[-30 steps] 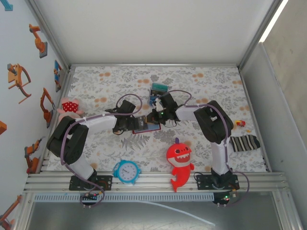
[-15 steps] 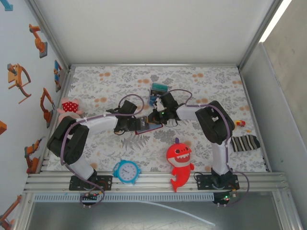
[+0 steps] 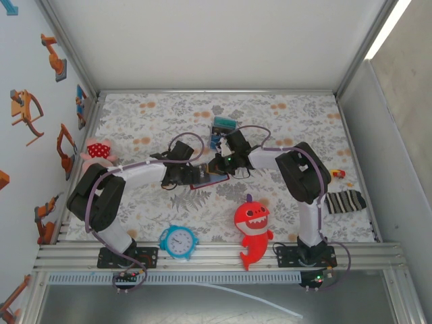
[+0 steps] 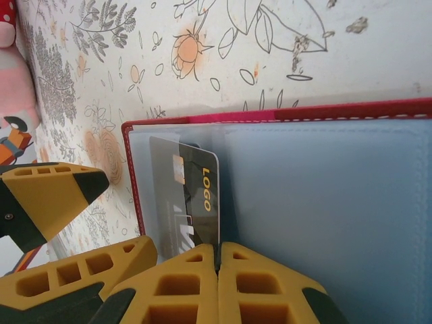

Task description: Take the credit cards out of the card holder

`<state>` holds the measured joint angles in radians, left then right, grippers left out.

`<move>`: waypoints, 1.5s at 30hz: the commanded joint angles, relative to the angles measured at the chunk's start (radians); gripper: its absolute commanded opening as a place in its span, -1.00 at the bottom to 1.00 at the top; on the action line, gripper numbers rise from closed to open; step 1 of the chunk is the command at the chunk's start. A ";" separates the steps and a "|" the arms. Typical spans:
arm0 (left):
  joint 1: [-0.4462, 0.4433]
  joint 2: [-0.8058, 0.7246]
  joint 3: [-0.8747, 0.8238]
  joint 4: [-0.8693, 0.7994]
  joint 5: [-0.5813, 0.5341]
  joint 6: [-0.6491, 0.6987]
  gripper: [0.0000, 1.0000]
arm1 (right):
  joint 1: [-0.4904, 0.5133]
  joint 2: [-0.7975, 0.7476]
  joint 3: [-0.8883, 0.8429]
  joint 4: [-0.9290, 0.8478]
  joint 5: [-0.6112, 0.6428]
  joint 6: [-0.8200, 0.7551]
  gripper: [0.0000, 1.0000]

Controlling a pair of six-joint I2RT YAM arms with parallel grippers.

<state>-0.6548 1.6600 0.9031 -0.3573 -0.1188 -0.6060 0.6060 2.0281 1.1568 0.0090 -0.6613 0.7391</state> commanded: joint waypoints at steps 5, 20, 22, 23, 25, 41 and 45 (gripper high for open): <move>0.004 0.044 0.023 -0.027 -0.011 0.021 0.88 | -0.016 -0.035 0.022 -0.040 0.030 -0.023 -1.00; 0.003 0.115 0.027 -0.030 0.000 0.037 0.87 | -0.010 -0.011 -0.080 0.282 -0.140 0.119 -0.76; 0.004 0.117 0.028 -0.032 0.001 0.037 0.87 | -0.005 -0.003 -0.082 0.283 -0.137 0.117 -0.75; 0.004 0.118 0.028 -0.031 0.001 0.036 0.87 | -0.001 0.002 -0.083 0.281 -0.135 0.116 -0.76; 0.004 0.118 0.027 -0.032 0.002 0.035 0.87 | 0.004 0.010 -0.079 0.283 -0.135 0.113 -0.75; 0.009 0.101 0.013 -0.048 -0.028 0.038 0.87 | 0.008 -0.028 -0.041 0.130 -0.054 0.009 -0.94; 0.030 0.091 0.003 -0.051 -0.042 0.047 0.87 | -0.002 -0.069 -0.025 0.021 0.002 -0.055 -0.96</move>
<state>-0.6506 1.7058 0.9489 -0.3985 -0.1333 -0.5983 0.6083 2.0136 1.0985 0.1543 -0.7246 0.7586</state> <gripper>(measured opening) 0.935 0.045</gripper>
